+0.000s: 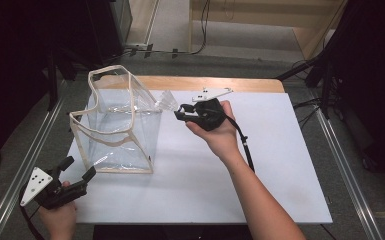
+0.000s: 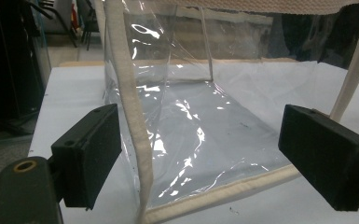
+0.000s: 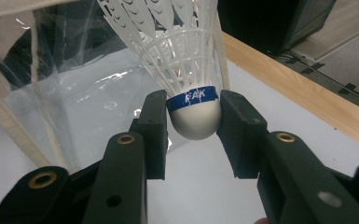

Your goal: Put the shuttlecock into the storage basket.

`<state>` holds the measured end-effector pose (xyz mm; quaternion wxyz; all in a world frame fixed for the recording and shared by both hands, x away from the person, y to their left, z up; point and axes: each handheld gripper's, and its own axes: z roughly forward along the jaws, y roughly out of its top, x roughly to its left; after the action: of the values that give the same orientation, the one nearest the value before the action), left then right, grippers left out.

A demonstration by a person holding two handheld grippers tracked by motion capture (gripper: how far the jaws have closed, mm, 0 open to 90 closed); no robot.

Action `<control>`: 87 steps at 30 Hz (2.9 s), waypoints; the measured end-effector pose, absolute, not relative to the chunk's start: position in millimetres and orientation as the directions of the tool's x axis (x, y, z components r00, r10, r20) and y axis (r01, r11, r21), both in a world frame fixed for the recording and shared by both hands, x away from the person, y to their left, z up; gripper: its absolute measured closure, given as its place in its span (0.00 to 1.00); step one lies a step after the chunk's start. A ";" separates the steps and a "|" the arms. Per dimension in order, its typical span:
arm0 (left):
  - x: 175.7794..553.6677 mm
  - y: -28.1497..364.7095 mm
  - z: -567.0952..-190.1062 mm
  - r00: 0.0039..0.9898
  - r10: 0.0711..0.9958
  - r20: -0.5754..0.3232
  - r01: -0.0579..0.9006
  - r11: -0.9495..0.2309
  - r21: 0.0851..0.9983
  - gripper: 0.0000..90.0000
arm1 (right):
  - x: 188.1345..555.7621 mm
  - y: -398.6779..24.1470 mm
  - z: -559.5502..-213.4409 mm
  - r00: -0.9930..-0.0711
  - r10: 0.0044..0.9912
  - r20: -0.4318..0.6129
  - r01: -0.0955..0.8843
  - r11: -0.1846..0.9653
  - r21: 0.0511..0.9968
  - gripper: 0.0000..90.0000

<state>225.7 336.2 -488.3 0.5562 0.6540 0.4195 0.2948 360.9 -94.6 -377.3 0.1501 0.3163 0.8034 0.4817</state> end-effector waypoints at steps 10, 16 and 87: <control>225.8 336.0 -488.3 0.475 0.876 -0.079 0.221 -0.032 0.975 0.15 | 359.2 -84.5 -370.3 -0.769 0.636 0.063 0.346 0.331 0.878 0.68; 225.8 336.1 -488.2 0.476 0.876 -0.080 0.222 -0.032 0.975 0.15 | 358.2 -76.7 -364.6 -0.777 0.626 0.068 0.337 0.322 0.885 0.68; 226.1 336.8 -487.8 0.477 0.874 -0.089 0.225 -0.024 0.974 0.15 | 342.4 3.5 -331.7 -0.865 0.497 0.075 0.264 0.323 0.909 0.68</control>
<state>226.1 336.8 -487.8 0.5580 0.6536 0.4205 0.2910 342.4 3.5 -331.7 0.1093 0.2361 0.8059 0.5318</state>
